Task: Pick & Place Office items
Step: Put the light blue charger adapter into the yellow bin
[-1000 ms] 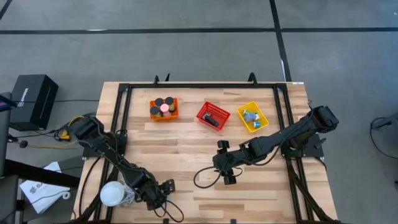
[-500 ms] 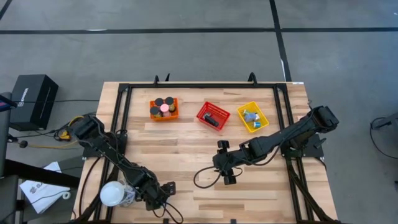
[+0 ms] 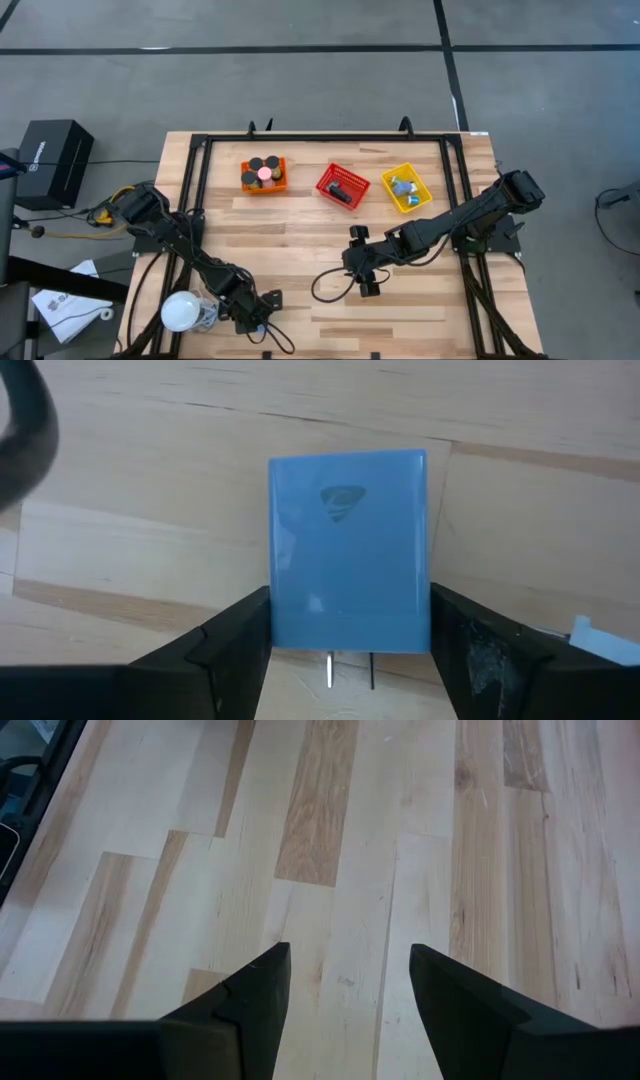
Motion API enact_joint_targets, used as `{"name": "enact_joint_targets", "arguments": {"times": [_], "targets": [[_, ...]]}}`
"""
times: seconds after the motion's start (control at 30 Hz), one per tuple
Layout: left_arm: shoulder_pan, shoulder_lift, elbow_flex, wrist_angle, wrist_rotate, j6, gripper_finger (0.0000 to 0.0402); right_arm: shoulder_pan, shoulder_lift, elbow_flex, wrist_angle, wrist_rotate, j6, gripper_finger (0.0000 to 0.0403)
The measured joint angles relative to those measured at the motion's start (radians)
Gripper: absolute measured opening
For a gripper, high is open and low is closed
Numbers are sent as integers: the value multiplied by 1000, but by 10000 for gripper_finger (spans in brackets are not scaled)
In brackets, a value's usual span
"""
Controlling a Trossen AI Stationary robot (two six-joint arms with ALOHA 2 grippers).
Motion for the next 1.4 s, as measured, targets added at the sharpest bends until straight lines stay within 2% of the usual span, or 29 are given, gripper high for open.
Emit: {"name": "enact_joint_targets", "arguments": {"times": [0.23,0.43,0.6,0.67,0.8,0.87,1.03,1.2,1.33,1.4], "targets": [[0,0,0,5,-21,-39,227,0,0,0,0,0,0,198],[8,-5,0,6,-124,-45,233,0,0,0,0,0,0,198],[54,-6,0,15,-201,-130,226,-1,0,0,2,0,0,198],[84,-6,-1,21,-258,-153,222,-3,0,0,2,1,0,198],[152,-9,-1,51,-446,-201,224,-9,0,0,4,1,0,198],[189,-11,-1,74,-490,-208,229,-9,0,0,4,2,-22,198],[270,-30,-1,141,-477,-229,228,-6,0,0,-2,2,-222,198],[342,-70,-1,238,-448,-372,224,11,0,0,-28,5,-449,198],[400,-129,-1,271,-378,-474,231,44,0,0,-21,15,-508,198],[431,-160,-1,283,-329,-515,231,63,0,0,-9,59,-531,198]]}}
